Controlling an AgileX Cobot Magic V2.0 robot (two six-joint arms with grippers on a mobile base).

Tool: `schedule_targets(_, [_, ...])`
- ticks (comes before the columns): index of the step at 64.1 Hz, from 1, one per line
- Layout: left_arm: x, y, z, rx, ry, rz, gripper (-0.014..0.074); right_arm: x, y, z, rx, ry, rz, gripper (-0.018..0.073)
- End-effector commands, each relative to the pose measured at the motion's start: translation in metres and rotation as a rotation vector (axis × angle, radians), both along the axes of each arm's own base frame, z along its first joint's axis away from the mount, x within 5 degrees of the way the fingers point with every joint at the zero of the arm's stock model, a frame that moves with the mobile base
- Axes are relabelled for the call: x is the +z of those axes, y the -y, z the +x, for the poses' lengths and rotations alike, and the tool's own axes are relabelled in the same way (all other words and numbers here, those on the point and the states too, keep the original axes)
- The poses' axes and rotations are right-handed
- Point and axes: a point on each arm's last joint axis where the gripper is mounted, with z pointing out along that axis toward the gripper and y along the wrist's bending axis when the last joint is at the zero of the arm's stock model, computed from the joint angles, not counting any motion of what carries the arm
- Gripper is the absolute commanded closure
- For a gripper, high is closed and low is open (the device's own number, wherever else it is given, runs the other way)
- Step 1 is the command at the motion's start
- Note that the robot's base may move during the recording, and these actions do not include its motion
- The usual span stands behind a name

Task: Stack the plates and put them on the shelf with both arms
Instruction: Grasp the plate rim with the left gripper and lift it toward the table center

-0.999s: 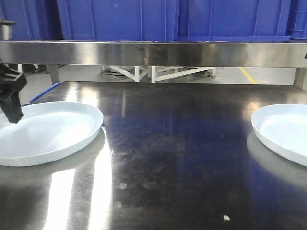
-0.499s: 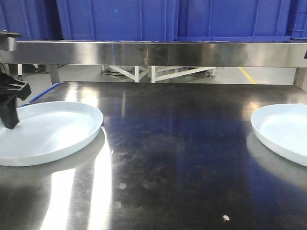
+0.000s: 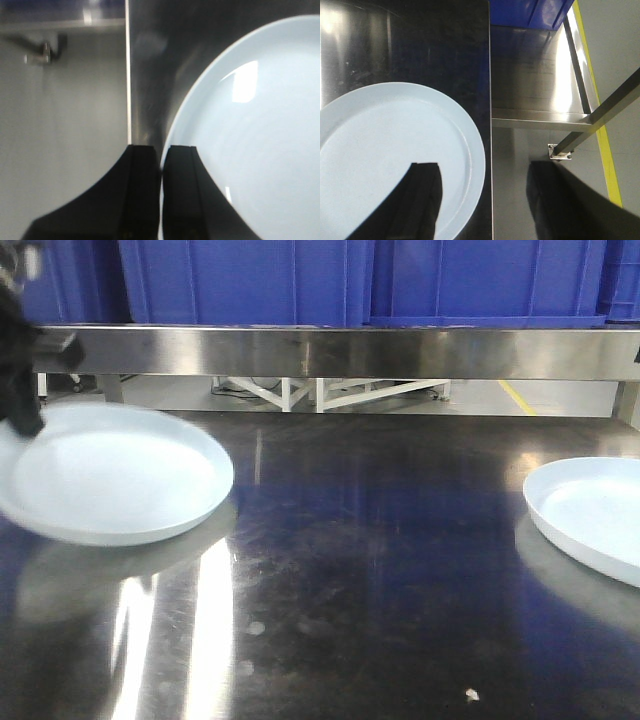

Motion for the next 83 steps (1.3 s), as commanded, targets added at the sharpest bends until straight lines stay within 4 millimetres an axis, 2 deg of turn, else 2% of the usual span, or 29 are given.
schedule_targets(1, [0.056, 0.017, -0.006, -0.039, 0.177, -0.079, 0.0496, 0.018, -0.001, 0.006, 0.024, 0.108, -0.023, 0.0078])
schedule_targets(11, [0.09, 0.058, -0.016, -0.168, 0.264, -0.14, 0.0496, 0.018, -0.001, 0.006, 0.024, 0.108, -0.023, 0.0078])
schedule_targets(18, [0.098, 0.085, -0.023, -0.244, 0.308, -0.17, 0.0496, 0.018, -0.001, 0.006, 0.024, 0.108, -0.023, 0.0078])
schedule_targets(27, [0.089, 0.116, -0.029, -0.323, 0.313, -0.19, 0.0496, 0.018, -0.001, 0.006, 0.023, 0.105, -0.023, 0.0078])
schedule_targets(43, [0.055, 0.158, -0.026, -0.384, 0.258, -0.238, 0.0496, 0.017, 0.0, 0.005, 0.021, 0.097, -0.023, 0.0078])
schedule_targets(59, [0.025, 0.172, -0.017, -0.387, 0.196, -0.229, 0.0496, 0.017, -0.001, 0.005, 0.018, 0.093, -0.016, 0.0078])
schedule_targets(78, [0.021, 0.173, -0.016, -0.388, 0.195, -0.225, 0.0495, 0.016, -0.001, 0.005, 0.016, 0.091, -0.009, 0.0078])
schedule_targets(83, [0.021, 0.173, -0.015, -0.391, 0.199, -0.217, 0.0458, 0.016, -0.001, 0.005, 0.016, 0.091, -0.009, 0.0078])
